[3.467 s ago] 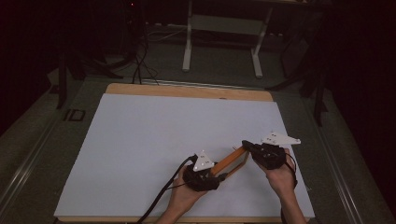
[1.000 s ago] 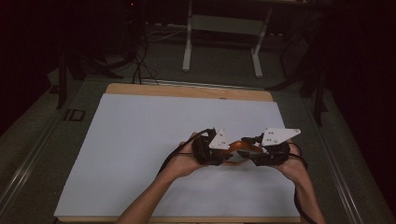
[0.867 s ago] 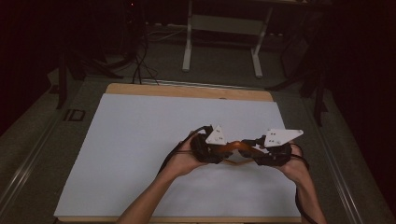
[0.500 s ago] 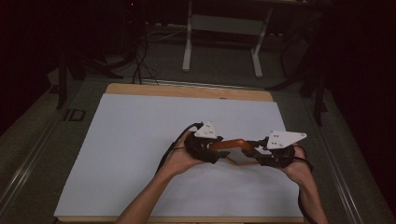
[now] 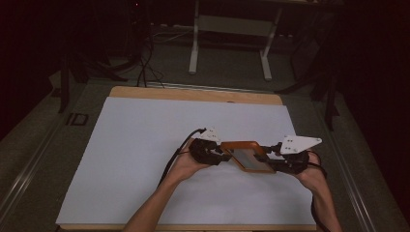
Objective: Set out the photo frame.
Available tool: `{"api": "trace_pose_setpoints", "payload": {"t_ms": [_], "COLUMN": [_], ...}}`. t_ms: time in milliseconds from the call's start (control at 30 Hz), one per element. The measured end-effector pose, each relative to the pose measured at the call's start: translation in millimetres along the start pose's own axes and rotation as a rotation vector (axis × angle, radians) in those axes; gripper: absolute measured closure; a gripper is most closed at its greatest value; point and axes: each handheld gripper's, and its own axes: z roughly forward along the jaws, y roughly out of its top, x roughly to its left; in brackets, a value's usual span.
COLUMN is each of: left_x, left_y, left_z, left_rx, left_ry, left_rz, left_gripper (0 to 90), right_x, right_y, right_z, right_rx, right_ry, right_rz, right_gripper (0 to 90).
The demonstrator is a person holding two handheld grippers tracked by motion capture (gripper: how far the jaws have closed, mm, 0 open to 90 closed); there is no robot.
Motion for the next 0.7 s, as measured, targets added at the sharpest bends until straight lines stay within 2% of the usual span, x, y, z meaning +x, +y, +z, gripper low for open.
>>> {"api": "trace_pose_setpoints", "payload": {"t_ms": [200,400,600,700], "left_x": [0.9,1.3,2.5,4.2], "left_y": [3.3,3.8,2.4,1.2], "left_z": [-0.1,-3.9,-9.2,-9.0], "left_rx": [0.017,0.028,0.018,0.003], "left_ry": [0.001,0.005,0.0,-0.015], "left_rz": [0.024,0.024,0.036,0.023], "left_gripper": [64.3,66.9,66.7,65.7], "right_x": [-0.7,-0.9,-1.2,-0.3], "right_y": [0.7,2.2,1.7,0.7], "right_z": [-0.9,-0.5,1.3,1.9], "right_rx": [0.011,0.014,0.006,-0.007], "right_ry": [0.005,0.003,0.024,0.023], "right_rz": [-0.014,-0.014,-0.012,-0.012], "right_gripper": [68.5,68.7,69.0,69.1]}}
